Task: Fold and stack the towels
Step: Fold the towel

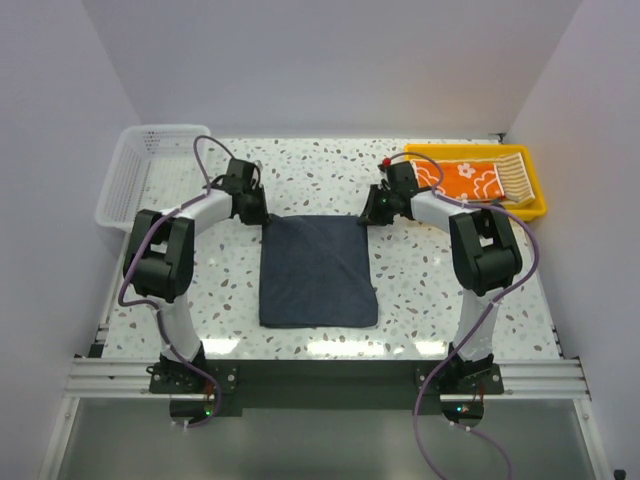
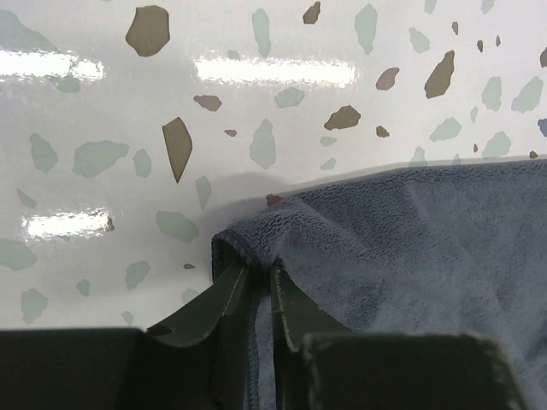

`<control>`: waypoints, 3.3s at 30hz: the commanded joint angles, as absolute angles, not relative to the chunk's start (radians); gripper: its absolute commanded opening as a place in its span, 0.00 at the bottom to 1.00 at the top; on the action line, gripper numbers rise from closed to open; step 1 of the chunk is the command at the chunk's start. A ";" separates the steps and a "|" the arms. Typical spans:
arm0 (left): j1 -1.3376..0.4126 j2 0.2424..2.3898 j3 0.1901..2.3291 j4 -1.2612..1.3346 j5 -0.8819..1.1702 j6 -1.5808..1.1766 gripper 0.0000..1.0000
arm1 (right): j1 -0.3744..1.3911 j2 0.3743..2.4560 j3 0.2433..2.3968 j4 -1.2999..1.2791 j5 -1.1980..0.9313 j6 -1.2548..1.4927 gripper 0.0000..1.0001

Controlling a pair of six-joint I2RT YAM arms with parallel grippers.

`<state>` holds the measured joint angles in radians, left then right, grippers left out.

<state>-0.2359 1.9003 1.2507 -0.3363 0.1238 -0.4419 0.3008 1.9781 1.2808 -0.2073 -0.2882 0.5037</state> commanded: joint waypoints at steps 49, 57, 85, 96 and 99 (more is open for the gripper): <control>-0.195 1.979 1.462 -0.428 0.188 0.205 0.84 | 0.262 2.175 1.750 -0.615 -0.463 -0.267 0.51; -0.183 2.052 1.528 -0.452 0.301 0.299 0.77 | 0.264 2.266 1.896 -0.755 -0.492 -0.379 0.47; -0.150 2.161 1.606 -0.660 0.363 0.425 0.61 | 0.304 2.428 2.066 -0.982 -0.508 -0.577 0.02; -0.147 2.195 1.621 -0.689 0.456 0.439 0.53 | 0.304 2.421 2.048 -0.963 -0.505 -0.555 0.00; -0.152 2.198 1.623 -0.699 0.462 0.442 0.53 | 0.304 2.419 2.040 -0.956 -0.505 -0.548 0.00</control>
